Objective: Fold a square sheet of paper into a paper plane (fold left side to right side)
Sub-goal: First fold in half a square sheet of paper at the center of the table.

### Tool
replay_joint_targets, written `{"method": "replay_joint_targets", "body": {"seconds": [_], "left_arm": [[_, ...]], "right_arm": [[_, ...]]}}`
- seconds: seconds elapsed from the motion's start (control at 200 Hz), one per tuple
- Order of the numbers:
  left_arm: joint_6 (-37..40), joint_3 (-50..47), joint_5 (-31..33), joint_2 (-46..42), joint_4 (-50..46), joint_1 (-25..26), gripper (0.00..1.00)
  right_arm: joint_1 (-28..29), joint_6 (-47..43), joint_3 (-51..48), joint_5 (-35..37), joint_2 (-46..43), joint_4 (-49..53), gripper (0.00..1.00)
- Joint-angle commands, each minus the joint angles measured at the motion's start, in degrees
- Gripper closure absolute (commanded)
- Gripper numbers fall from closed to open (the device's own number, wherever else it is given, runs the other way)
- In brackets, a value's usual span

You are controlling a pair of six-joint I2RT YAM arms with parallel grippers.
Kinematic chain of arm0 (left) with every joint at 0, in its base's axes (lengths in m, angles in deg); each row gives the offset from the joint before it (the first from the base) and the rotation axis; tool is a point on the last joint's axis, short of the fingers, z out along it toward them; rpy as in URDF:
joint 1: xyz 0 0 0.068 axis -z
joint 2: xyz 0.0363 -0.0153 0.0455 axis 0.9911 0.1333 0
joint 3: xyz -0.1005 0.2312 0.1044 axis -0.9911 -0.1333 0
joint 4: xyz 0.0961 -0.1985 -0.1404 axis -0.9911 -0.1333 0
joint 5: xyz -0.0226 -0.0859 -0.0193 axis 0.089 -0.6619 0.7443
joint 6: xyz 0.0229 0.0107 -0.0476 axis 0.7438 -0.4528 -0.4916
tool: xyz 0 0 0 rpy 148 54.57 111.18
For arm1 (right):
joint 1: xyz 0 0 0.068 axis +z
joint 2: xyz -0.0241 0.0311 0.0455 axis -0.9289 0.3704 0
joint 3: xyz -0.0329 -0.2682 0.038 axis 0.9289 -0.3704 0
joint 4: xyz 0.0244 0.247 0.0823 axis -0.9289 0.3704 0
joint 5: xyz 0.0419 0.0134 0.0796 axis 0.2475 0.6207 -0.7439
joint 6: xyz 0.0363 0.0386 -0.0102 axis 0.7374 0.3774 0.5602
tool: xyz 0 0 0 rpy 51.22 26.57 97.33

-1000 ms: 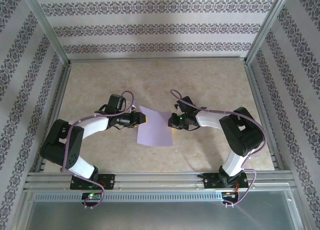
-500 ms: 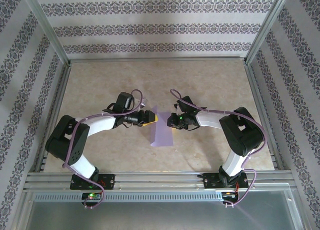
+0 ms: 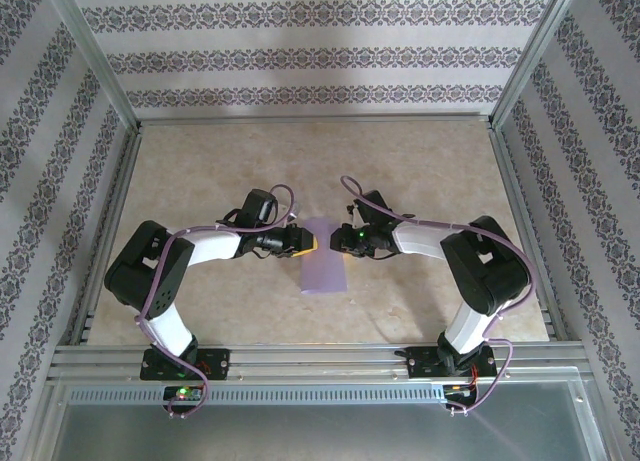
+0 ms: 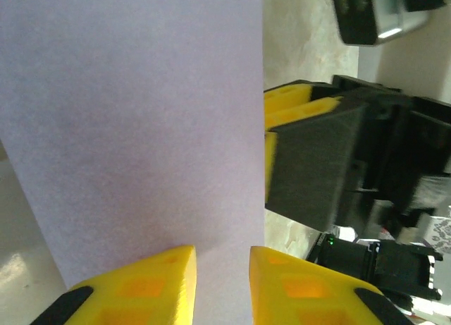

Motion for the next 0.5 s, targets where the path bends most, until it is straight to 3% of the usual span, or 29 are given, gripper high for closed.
{"method": "replay_joint_targets", "body": {"seconds": [0.0,0.175,0.37,0.495], "left_arm": [[0.71,1.31,2.23,1.05,0.29,0.77,0.77],[0.25,1.63,2.57,1.63,0.63,1.11,0.81],[0.31,2.11,2.57,2.01,0.69,1.48,0.83],[0.64,2.30,2.84,2.03,0.04,1.53,0.85]], "right_arm": [[-1.04,-0.21,-0.78,1.54,-4.51,-0.63,0.67],[-3.46,-2.10,-2.50,1.47,-10.00,1.39,0.59],[-4.78,0.64,-6.56,-8.32,-13.07,-3.92,0.45],[-3.79,3.28,-8.08,-12.73,-12.04,-7.89,0.43]]}}
